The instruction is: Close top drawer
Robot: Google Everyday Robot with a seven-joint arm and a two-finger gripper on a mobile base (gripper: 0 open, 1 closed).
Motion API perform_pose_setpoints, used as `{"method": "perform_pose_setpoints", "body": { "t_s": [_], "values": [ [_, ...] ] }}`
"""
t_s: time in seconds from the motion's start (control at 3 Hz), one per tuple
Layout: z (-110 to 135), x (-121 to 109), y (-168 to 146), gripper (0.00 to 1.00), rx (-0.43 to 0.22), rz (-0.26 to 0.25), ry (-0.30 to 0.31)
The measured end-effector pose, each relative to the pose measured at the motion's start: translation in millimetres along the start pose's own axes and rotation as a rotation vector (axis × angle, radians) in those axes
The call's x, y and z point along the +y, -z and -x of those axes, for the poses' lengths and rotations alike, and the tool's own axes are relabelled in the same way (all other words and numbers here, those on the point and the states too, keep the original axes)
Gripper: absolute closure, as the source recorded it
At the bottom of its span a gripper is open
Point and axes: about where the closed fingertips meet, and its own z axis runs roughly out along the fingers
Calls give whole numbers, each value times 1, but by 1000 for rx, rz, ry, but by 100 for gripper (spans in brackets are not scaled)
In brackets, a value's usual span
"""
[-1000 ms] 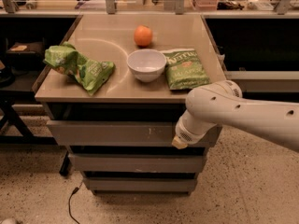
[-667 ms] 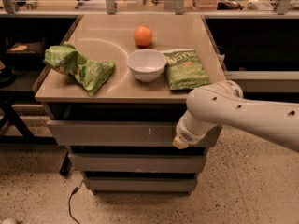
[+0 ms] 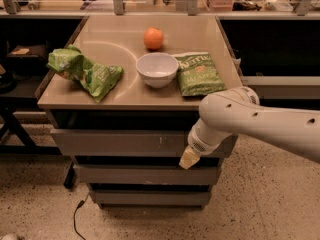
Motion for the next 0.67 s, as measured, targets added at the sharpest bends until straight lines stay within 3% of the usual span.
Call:
{"method": "perform_pose_setpoints", "body": {
  "t_s": [0.33, 0.67],
  "values": [
    [0, 0, 0, 0, 0, 0, 0],
    [0, 0, 0, 0, 0, 0, 0]
  ]
}}
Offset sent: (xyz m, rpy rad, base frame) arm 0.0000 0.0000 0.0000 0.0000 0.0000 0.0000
